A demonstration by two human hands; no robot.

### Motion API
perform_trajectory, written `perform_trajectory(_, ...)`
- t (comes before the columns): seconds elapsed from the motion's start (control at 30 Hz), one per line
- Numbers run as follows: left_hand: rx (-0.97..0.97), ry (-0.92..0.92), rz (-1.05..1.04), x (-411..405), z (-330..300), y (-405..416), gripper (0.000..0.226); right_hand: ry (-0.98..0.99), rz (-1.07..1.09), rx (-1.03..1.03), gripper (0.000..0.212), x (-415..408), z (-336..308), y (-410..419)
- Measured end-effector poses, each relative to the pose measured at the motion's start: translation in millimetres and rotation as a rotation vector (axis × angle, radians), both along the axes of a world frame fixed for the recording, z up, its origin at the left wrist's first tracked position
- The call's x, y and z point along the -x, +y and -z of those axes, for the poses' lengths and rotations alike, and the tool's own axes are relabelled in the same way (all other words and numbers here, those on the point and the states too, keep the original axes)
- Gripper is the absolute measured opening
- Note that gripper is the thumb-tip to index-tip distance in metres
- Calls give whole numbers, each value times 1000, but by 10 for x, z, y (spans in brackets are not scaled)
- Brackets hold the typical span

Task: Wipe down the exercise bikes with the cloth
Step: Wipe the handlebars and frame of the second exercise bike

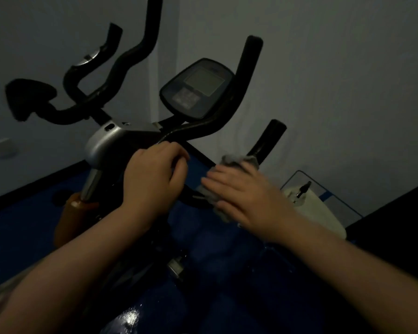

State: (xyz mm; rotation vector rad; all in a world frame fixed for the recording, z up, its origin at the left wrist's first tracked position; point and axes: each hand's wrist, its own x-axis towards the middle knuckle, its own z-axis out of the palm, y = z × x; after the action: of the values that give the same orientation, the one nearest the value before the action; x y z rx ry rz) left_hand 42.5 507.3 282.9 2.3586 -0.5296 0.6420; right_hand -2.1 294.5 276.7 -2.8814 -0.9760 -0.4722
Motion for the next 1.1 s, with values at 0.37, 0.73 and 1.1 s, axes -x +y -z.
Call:
perform_trajectory(0.37, 70, -81, -300, 157, 291, 422, 20, -8, 172, 223, 29, -230, -78, 792)
perform_trajectory(0.73, 232, 54, -428, 171, 349, 424, 25, 431, -65, 425, 25, -757, -107, 948)
perform_trajectory(1.1, 254, 31, -439, 184, 358, 418, 20, 365, -55, 188, 29, -817, -67, 1103)
